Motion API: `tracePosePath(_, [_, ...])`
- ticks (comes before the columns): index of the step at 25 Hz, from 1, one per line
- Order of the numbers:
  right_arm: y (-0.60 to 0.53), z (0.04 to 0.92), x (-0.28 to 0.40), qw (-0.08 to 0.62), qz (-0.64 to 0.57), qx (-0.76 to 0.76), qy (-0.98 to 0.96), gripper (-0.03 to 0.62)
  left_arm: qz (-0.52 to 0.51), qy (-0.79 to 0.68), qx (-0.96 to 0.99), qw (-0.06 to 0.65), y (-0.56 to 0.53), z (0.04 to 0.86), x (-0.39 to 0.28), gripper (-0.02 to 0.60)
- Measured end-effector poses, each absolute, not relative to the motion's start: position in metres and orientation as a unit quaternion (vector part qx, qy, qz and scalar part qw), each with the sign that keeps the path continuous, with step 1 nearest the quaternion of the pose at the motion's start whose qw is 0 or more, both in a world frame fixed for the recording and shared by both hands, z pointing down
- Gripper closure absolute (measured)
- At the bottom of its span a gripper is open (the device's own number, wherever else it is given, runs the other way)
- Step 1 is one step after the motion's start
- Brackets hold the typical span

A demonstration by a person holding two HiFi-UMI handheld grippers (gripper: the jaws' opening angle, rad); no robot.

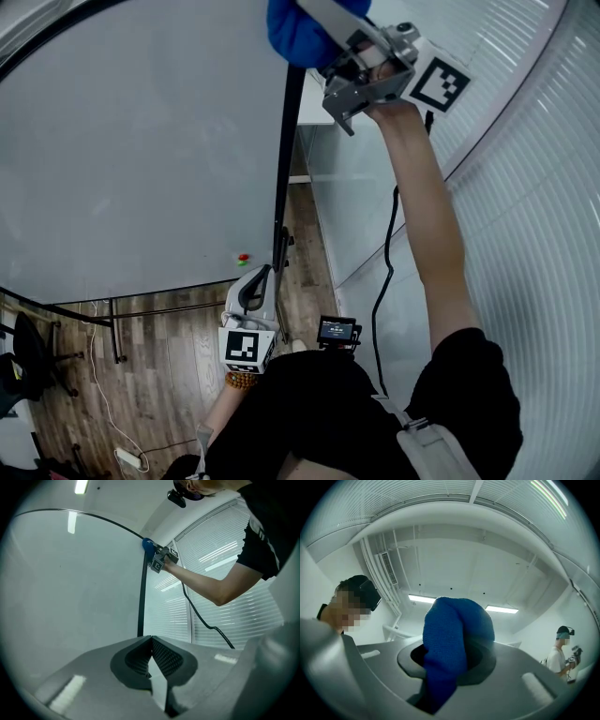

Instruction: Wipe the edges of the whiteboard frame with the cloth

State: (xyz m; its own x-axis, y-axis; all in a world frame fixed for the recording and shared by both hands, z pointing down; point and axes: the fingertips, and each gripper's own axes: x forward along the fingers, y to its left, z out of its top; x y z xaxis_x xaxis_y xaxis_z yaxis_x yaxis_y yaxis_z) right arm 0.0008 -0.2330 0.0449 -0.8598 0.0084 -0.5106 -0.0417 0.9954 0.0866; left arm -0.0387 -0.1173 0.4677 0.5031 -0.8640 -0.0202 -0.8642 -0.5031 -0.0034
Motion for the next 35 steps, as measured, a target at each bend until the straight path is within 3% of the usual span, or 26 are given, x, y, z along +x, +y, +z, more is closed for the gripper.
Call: tracePosePath(35, [-0.235,0.050,0.000,0.272,0.035,0.012,0.962,0.474,-0.004,0.493,-0.870,-0.009,-0.129,0.456,-0.036,0.580])
